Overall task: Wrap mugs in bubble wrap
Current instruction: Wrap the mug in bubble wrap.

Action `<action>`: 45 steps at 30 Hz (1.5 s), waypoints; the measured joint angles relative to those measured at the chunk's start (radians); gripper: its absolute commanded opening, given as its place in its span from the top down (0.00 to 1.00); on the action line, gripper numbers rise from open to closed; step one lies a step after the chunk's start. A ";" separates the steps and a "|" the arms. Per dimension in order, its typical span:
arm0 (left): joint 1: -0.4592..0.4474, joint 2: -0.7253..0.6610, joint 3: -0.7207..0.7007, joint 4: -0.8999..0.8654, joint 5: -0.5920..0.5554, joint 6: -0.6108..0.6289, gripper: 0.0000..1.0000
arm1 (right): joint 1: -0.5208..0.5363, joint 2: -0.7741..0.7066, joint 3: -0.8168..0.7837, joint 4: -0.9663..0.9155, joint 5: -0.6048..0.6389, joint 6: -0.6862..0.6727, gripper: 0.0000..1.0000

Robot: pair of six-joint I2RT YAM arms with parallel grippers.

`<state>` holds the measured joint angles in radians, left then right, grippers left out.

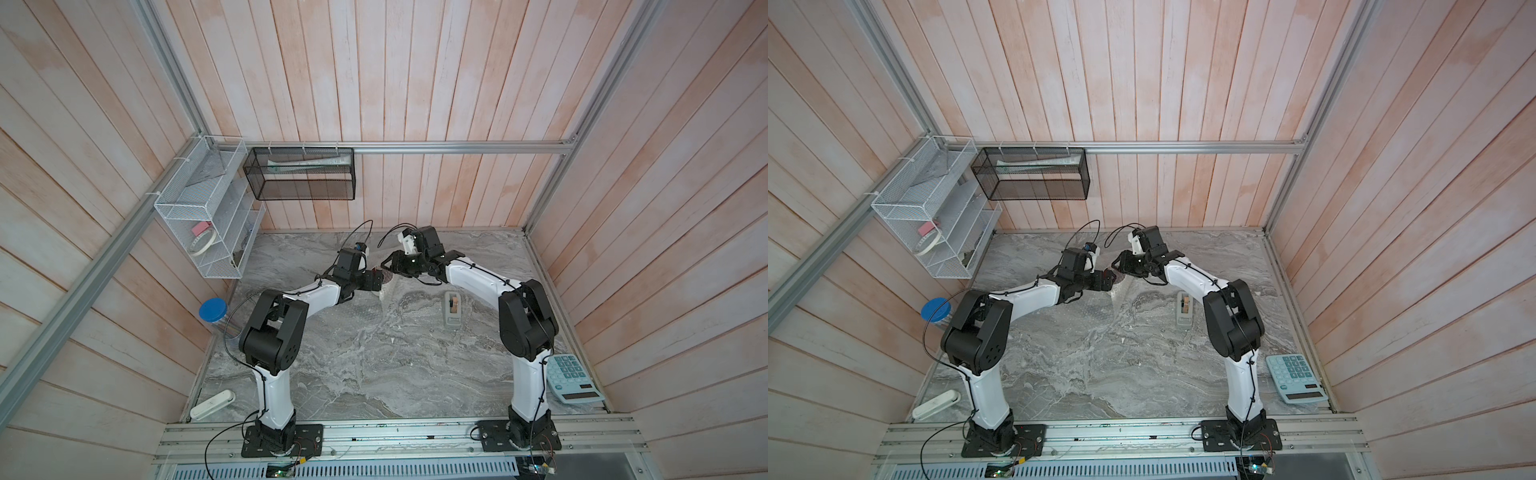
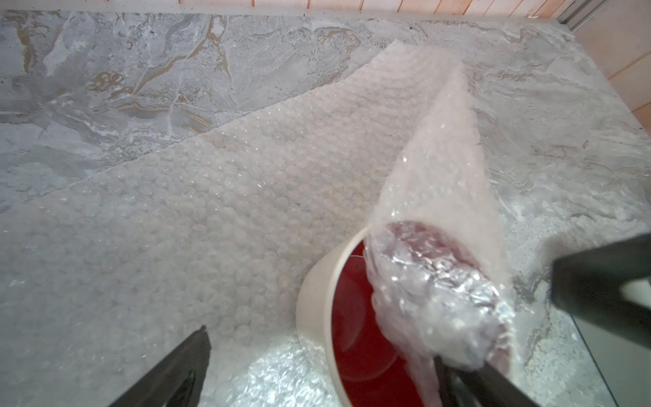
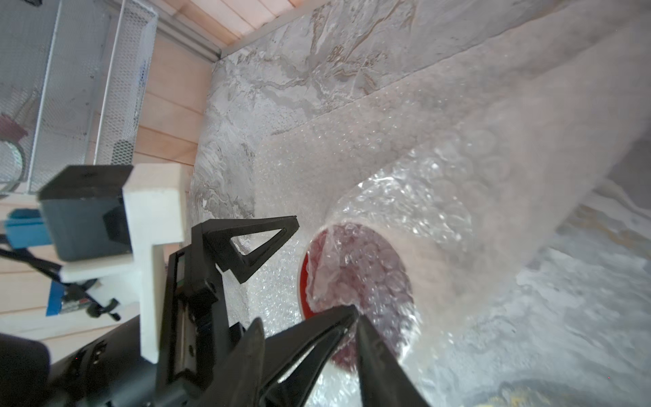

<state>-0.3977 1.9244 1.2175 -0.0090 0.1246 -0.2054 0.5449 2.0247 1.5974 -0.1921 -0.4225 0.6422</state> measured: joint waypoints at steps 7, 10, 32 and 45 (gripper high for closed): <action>0.000 0.003 0.002 -0.003 -0.002 0.000 0.00 | -0.014 0.007 0.035 -0.095 0.090 -0.045 0.48; 0.000 0.003 0.002 -0.002 -0.002 0.000 0.00 | -0.015 0.061 0.066 -0.124 0.116 -0.054 0.48; 0.005 -0.158 -0.114 -0.002 0.027 -0.026 0.00 | 0.066 0.248 0.249 -0.309 0.315 -0.047 1.00; -0.001 -0.666 -0.536 -0.178 0.010 -0.259 0.11 | 0.126 -0.039 -0.092 -0.482 0.407 -0.030 1.00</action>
<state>-0.3988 1.2583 0.6811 -0.1871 0.1345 -0.4644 0.6712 1.9854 1.5055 -0.6739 -0.0154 0.6125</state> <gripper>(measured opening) 0.935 0.118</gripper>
